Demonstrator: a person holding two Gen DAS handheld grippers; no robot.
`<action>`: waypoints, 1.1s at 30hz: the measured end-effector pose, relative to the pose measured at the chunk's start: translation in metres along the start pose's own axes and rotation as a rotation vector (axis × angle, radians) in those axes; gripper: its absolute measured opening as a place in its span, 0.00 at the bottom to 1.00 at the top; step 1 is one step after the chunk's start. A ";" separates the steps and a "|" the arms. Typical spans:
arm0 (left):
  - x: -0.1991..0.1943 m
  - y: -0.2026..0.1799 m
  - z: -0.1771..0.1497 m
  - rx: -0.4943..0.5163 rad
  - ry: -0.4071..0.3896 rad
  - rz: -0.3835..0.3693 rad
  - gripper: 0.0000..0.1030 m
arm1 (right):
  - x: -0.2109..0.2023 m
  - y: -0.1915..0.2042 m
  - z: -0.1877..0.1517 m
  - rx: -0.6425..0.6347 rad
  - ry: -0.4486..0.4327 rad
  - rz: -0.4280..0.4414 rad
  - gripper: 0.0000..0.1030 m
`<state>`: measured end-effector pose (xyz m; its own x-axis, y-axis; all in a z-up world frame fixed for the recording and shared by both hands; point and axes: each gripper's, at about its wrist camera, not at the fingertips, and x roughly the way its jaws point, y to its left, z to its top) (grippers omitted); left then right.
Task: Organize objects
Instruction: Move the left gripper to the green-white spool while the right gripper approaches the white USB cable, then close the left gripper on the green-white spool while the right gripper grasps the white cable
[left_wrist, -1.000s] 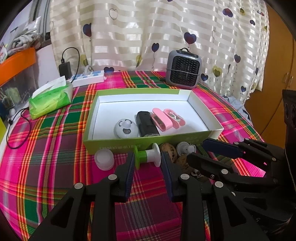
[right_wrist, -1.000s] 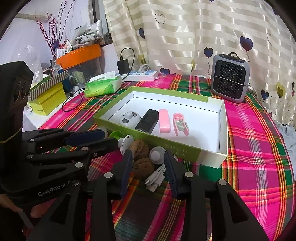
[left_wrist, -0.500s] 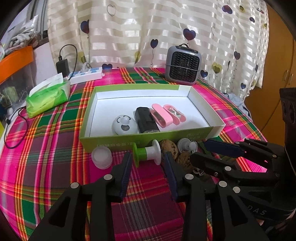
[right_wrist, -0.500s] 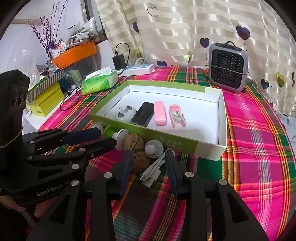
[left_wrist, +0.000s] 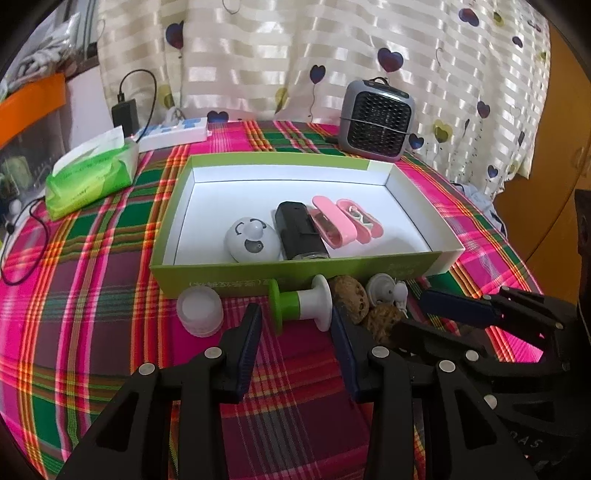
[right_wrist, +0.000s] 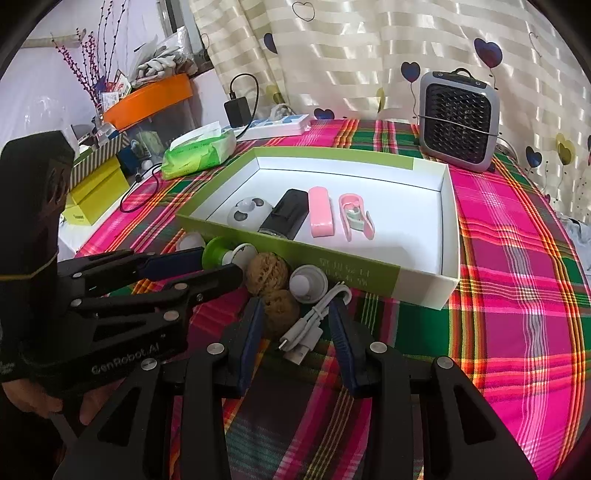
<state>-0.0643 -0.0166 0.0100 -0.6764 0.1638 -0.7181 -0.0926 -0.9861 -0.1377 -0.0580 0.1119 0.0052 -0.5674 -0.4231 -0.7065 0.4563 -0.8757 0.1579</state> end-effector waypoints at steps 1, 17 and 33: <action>0.000 0.000 0.000 -0.002 0.002 -0.004 0.36 | 0.000 0.000 0.000 -0.001 0.001 0.001 0.37; -0.001 0.003 0.000 0.003 -0.008 -0.012 0.30 | 0.001 0.004 -0.009 -0.032 0.055 -0.037 0.37; -0.008 0.002 -0.003 0.020 -0.016 -0.005 0.30 | -0.003 -0.007 -0.013 -0.002 0.069 -0.148 0.37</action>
<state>-0.0576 -0.0201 0.0134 -0.6873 0.1687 -0.7065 -0.1103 -0.9856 -0.1280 -0.0501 0.1228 -0.0028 -0.5804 -0.2719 -0.7676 0.3726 -0.9268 0.0466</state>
